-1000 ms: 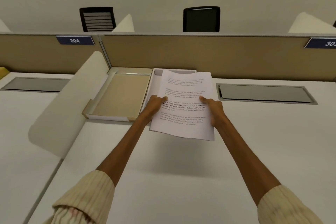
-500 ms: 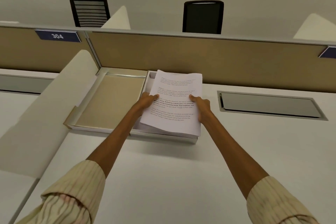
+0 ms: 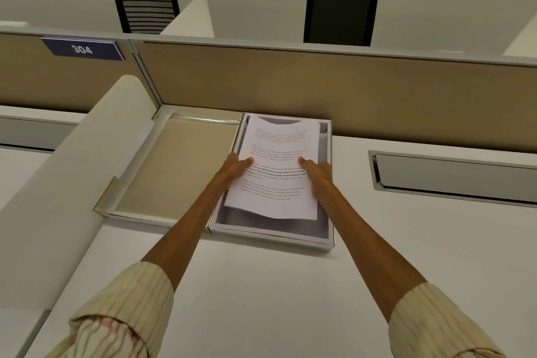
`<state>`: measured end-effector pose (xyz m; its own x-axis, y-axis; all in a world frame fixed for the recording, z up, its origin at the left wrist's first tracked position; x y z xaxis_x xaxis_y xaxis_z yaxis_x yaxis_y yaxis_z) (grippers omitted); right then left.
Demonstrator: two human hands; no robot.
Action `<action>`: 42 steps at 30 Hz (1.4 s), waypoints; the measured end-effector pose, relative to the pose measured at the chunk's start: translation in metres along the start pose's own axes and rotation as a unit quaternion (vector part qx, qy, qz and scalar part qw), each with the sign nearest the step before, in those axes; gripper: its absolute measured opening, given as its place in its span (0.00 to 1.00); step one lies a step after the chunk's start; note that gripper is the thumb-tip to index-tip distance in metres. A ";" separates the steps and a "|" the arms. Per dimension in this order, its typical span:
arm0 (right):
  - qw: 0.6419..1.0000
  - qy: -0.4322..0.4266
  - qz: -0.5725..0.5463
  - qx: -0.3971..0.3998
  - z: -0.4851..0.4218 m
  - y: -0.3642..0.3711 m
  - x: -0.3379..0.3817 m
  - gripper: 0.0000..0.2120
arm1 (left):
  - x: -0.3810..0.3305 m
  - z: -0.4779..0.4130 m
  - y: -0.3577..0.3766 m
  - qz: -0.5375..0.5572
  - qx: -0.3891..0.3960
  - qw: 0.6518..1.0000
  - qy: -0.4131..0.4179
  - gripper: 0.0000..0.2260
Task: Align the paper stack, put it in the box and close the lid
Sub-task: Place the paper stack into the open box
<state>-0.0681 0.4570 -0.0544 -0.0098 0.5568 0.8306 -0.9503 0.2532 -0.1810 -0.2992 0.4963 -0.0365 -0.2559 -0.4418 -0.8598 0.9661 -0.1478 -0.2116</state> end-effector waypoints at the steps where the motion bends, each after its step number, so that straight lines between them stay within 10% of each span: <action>1: 1.000 0.003 0.009 -0.008 -0.004 0.000 -0.003 0.18 | 0.001 -0.003 0.002 -0.012 -0.008 1.000 -0.003 0.19; 17: 0.983 -0.001 0.164 -0.080 -0.015 0.000 -0.016 0.23 | 0.010 -0.011 0.018 -0.155 -0.028 0.988 -0.005 0.23; 25: 0.961 -0.098 0.226 -0.121 0.005 0.004 -0.015 0.29 | 0.003 0.017 0.026 -0.244 -0.063 0.953 0.166 0.33; 42: 0.941 -0.135 0.290 -0.107 0.010 0.007 -0.020 0.31 | 0.038 0.021 0.034 -0.338 -0.016 0.931 0.136 0.39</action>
<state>-0.0773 0.4403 -0.0669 -0.6141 0.4357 0.6581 -0.6769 0.1380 -0.7230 -0.2770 0.4556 -0.0668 -0.7927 -0.0158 -0.6095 0.5883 -0.2821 -0.7578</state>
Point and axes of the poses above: each hand's wrist, its own z-axis away from the middle knuckle, its own y-axis out of the palm, x = y × z, the point moved 7 cm from there along -z, towards the middle knuckle, and after that the axes turned 8 degrees about z, right-handed, at the moved point
